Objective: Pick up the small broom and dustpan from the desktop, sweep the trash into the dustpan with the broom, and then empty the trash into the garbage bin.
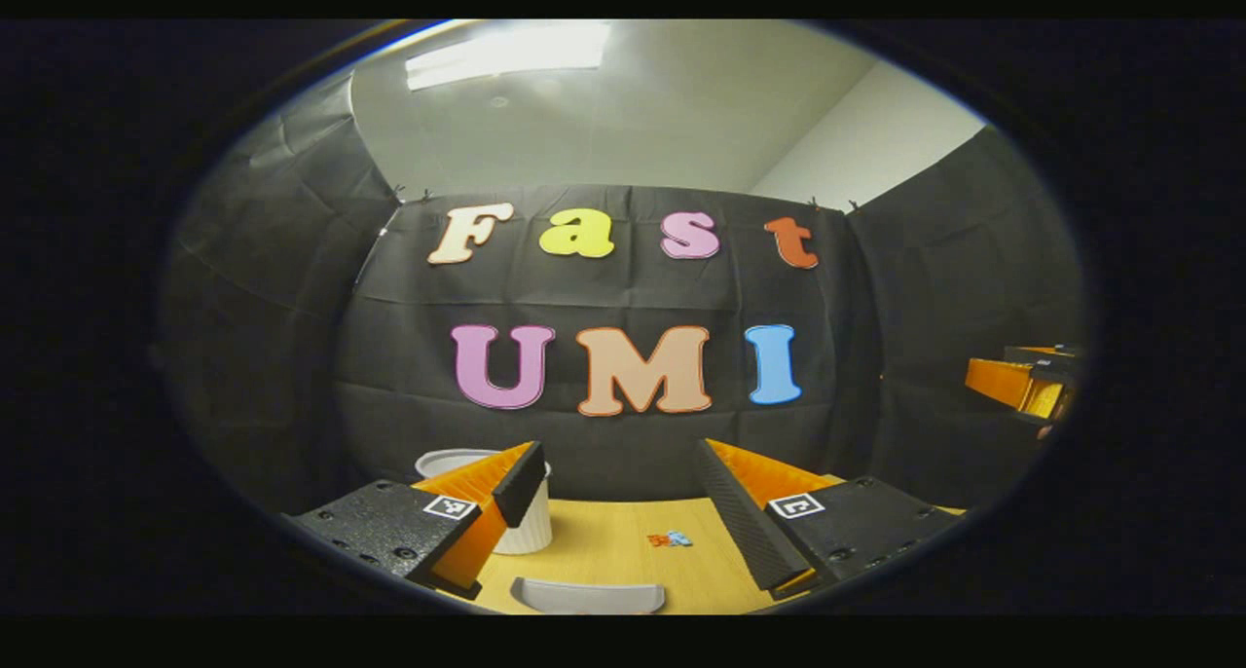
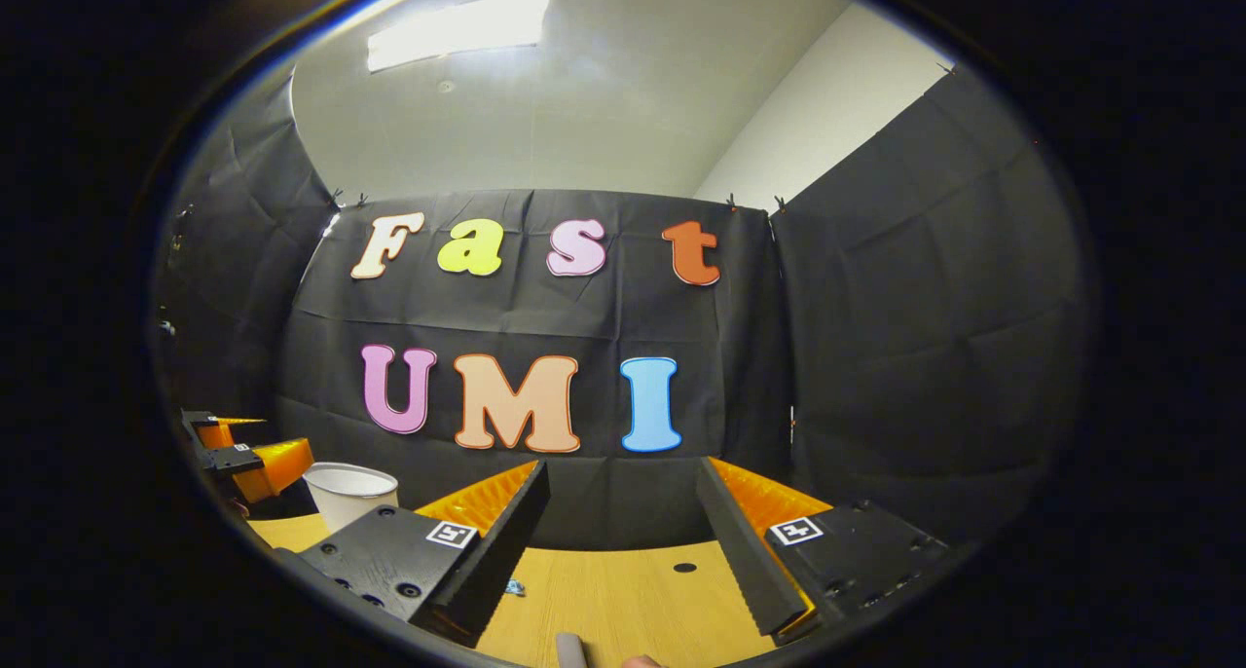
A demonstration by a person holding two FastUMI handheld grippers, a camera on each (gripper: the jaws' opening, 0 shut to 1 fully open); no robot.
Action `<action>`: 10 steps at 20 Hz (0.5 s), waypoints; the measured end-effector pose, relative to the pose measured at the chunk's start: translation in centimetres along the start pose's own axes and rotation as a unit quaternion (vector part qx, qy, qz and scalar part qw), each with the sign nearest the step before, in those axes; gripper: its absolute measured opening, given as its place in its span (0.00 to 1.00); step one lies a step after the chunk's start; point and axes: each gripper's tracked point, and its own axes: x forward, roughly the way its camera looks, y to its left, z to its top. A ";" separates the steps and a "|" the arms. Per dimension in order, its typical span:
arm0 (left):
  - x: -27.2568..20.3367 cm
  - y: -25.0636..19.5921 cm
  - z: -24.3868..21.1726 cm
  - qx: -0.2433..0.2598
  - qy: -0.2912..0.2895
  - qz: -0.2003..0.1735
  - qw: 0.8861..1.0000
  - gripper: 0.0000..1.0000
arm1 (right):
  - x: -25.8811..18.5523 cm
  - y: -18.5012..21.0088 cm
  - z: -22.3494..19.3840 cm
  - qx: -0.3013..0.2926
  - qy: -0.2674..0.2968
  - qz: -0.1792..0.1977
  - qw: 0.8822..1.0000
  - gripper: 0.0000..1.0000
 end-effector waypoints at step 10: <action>-0.8 -0.2 0.8 -0.007 -0.010 0.002 1.000 0.92 | -0.9 0.6 -0.2 0.002 0.012 0.010 1.000 0.93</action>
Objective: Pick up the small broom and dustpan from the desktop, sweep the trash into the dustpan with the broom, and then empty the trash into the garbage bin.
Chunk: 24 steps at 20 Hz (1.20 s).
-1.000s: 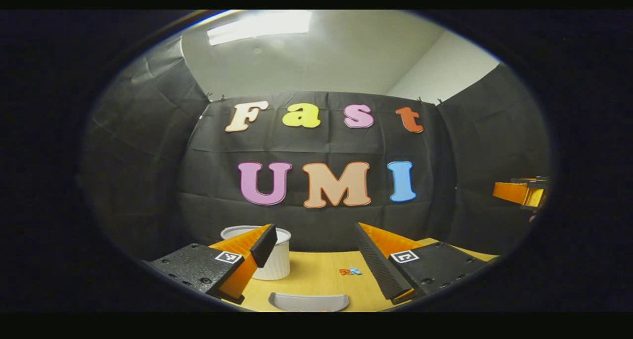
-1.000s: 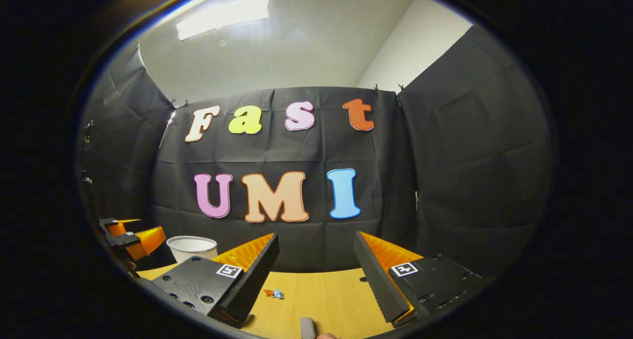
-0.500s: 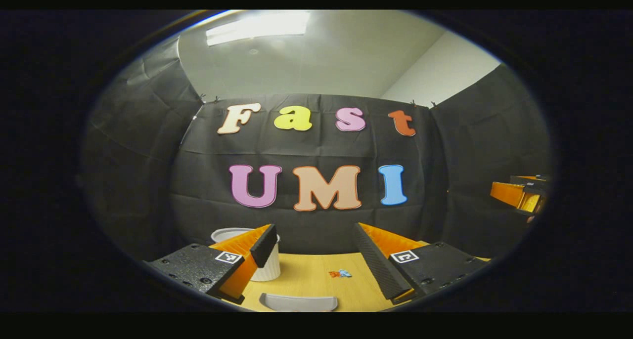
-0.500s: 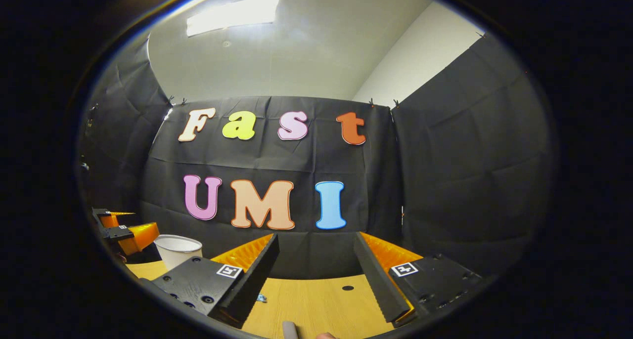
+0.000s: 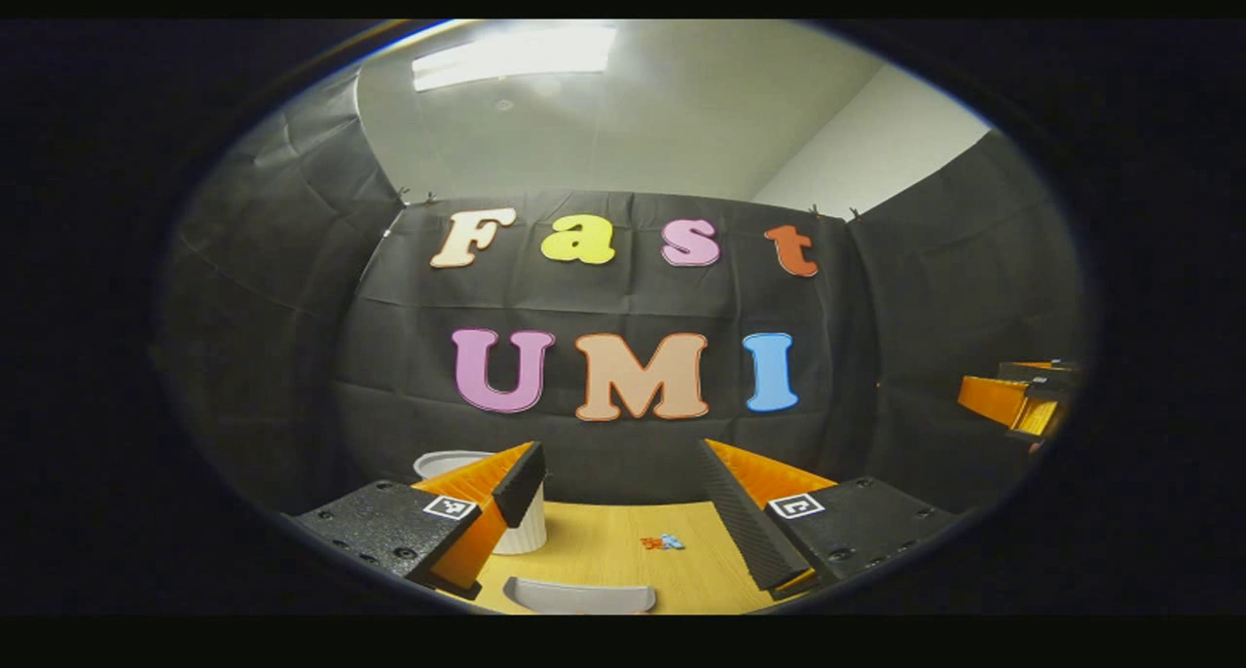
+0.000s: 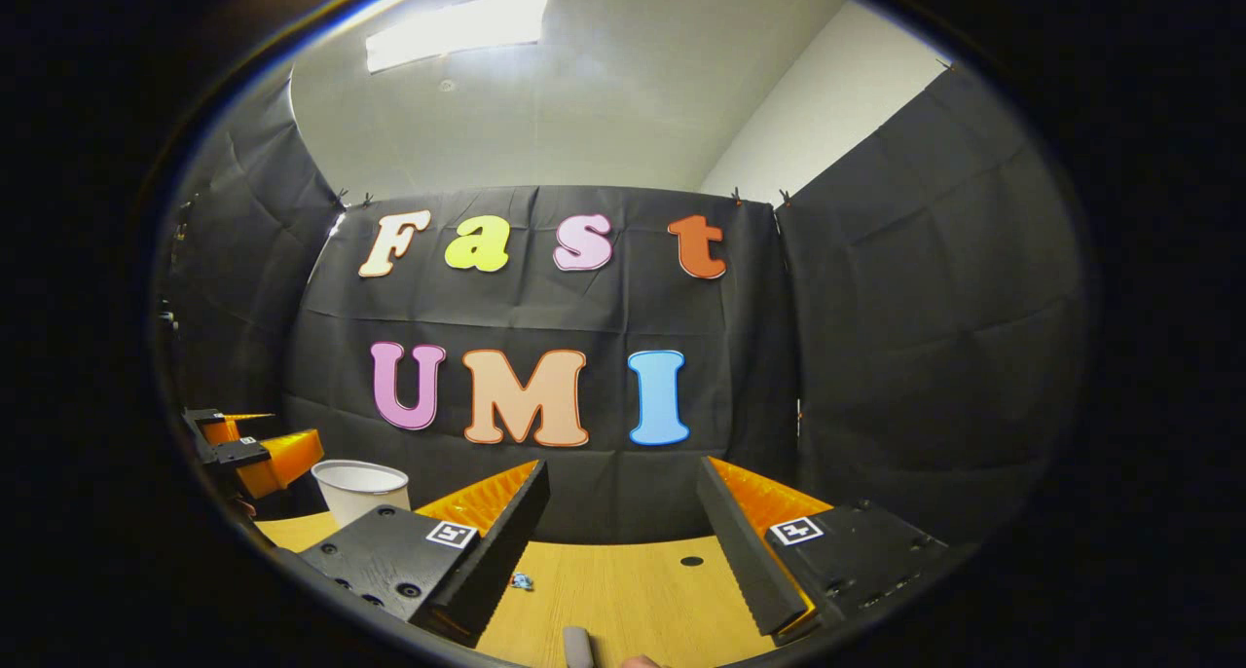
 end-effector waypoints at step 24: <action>-3.1 -0.3 -1.4 0.030 0.027 0.050 0.998 0.92 | -0.9 0.7 -5.4 0.026 0.076 0.087 0.993 0.93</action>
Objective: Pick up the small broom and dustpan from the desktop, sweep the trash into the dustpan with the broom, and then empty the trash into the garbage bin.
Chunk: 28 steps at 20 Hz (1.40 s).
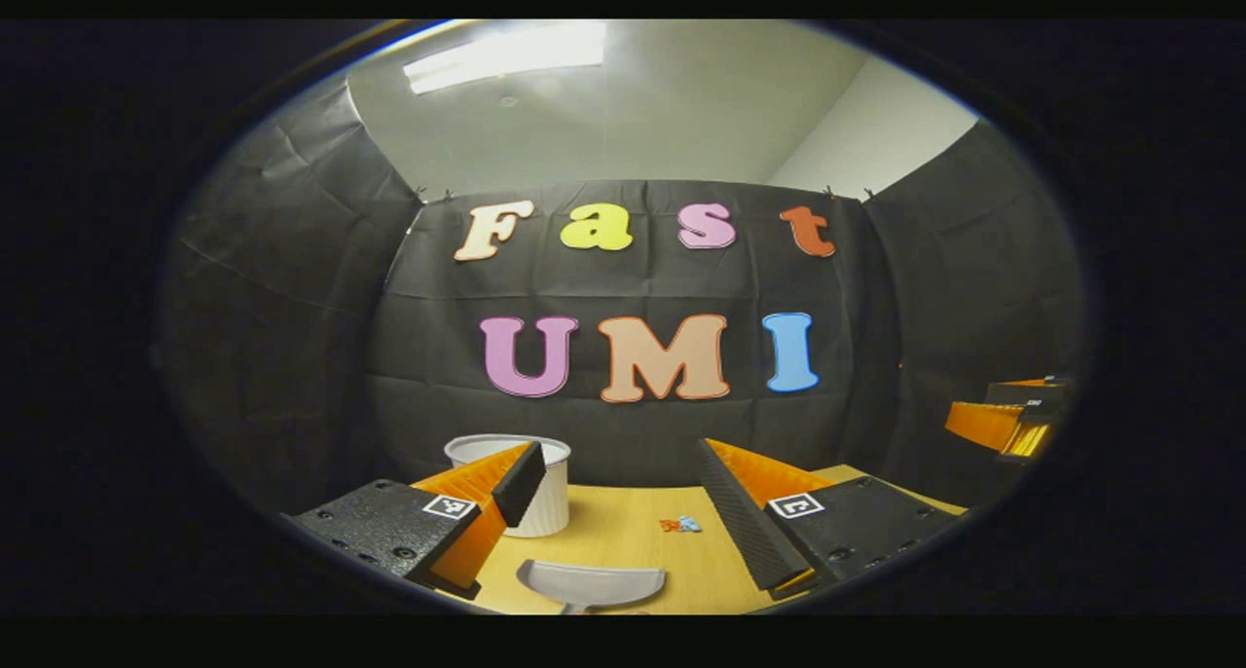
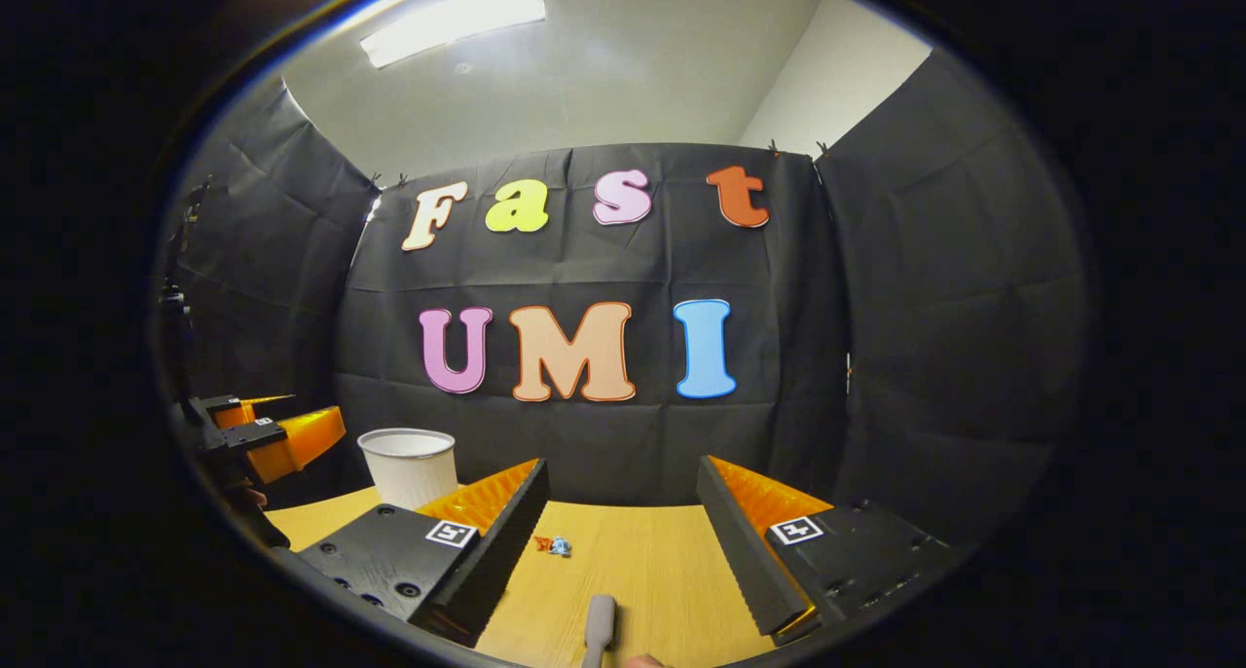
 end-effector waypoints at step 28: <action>-9.1 3.6 -36.8 0.003 0.536 -0.030 0.844 0.96 | 0.5 2.4 -38.0 -0.055 0.507 0.023 0.860 0.93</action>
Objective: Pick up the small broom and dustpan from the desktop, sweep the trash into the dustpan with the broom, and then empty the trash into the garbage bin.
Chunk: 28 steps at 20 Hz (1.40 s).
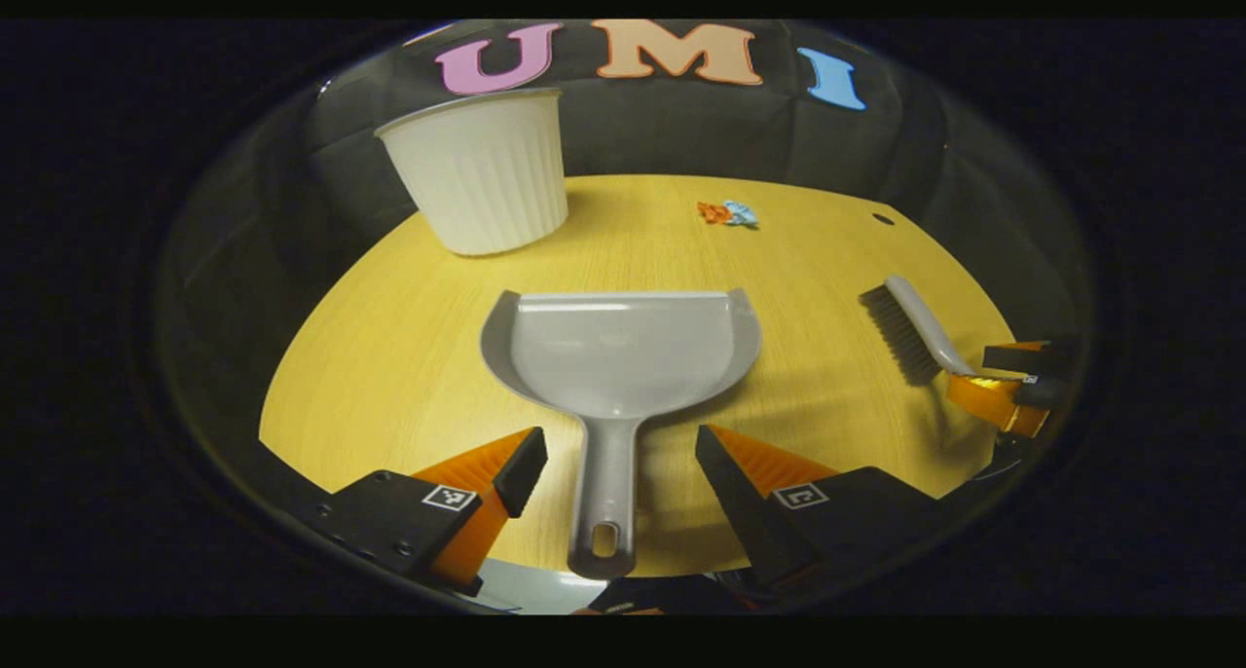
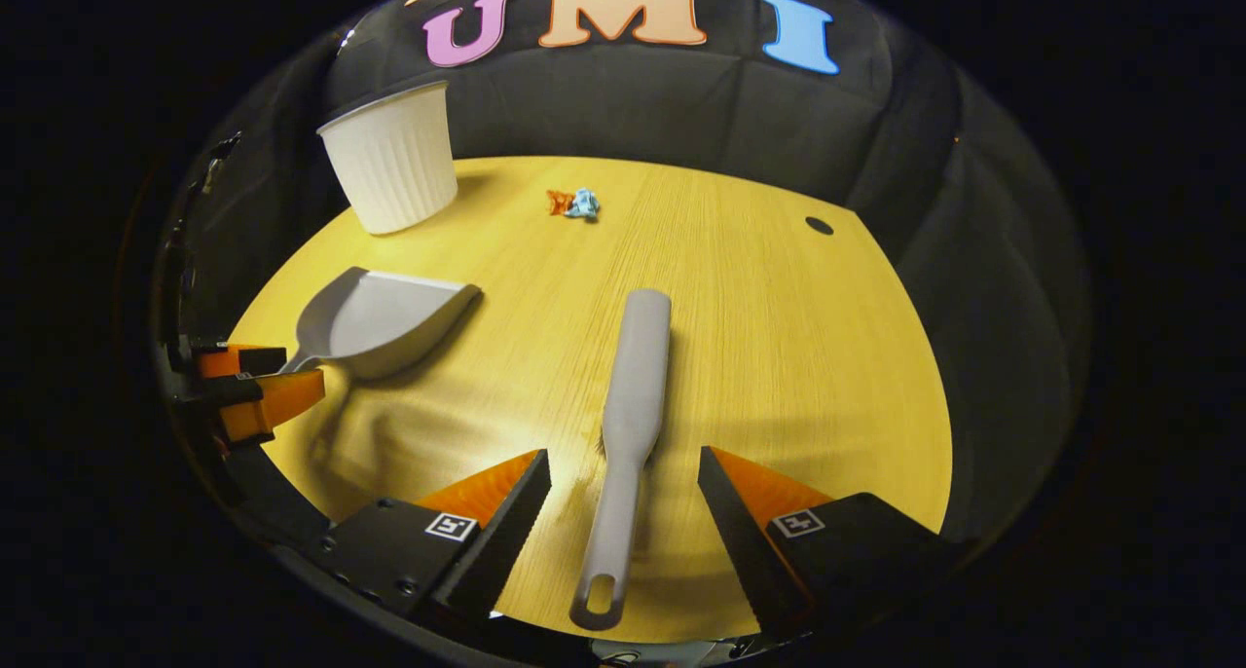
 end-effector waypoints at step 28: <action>1.6 -2.6 5.5 0.137 -0.001 -0.110 0.984 0.28 | 7.3 -5.2 26.1 -0.210 -0.102 -0.013 0.972 0.19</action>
